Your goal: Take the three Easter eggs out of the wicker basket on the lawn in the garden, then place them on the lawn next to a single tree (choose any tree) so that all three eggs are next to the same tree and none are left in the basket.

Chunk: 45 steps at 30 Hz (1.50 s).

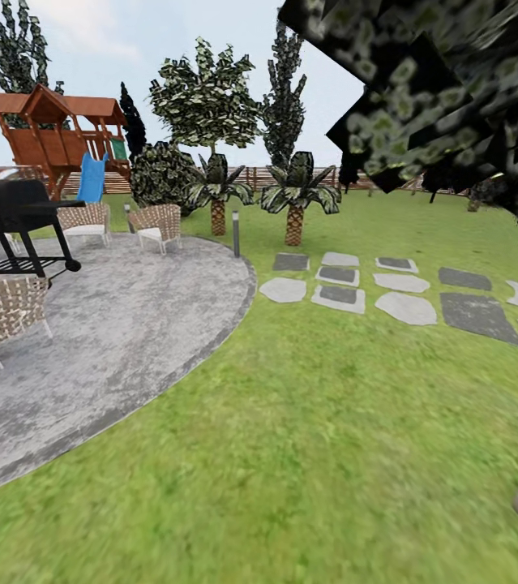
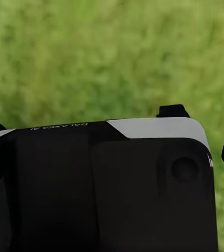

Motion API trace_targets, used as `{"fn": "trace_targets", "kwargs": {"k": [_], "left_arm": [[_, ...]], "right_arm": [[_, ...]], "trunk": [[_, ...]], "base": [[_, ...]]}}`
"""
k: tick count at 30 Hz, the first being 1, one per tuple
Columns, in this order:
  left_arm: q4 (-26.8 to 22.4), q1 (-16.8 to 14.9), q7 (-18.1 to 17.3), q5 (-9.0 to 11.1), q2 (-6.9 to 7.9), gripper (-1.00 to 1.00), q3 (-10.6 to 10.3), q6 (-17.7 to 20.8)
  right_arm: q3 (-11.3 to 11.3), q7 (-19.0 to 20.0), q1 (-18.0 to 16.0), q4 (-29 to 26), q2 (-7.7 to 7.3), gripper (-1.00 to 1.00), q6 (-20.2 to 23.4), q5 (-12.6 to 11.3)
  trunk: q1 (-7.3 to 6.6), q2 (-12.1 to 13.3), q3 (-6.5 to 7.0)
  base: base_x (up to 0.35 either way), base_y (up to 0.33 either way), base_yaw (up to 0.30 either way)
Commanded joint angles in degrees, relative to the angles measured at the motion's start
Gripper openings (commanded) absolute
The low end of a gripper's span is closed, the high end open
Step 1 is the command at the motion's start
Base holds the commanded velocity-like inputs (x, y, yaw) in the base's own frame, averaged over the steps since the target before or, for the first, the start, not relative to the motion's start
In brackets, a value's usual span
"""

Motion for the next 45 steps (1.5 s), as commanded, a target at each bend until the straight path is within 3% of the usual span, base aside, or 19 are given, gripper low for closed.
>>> {"fn": "trace_targets", "kwargs": {"k": [1, 12, 45], "left_arm": [[0.1, 0.0, 0.1, 0.0, 0.01, 1.00, -0.2, -0.2], [0.0, 0.0, 0.1, 0.1, 0.01, 1.00, -0.2, -0.2], [0.0, 0.0, 0.1, 0.1, 0.01, 1.00, -0.2, -0.2]], "right_arm": [[-0.3, 0.1, 0.0, -0.1, 0.05, 1.00, 0.3, 0.0], [-0.3, 0.1, 0.0, -0.2, 0.05, 1.00, 0.3, 0.0], [-0.3, 0.1, 0.0, -0.2, 0.05, 1.00, 0.3, -0.1]], "trunk": [[0.03, 0.0, -0.07], [0.03, 0.0, -0.07], [0.03, 0.0, -0.07]], "base": [[0.264, 0.075, 0.095], [0.265, 0.077, 0.116], [0.270, 0.025, 0.007]]}}
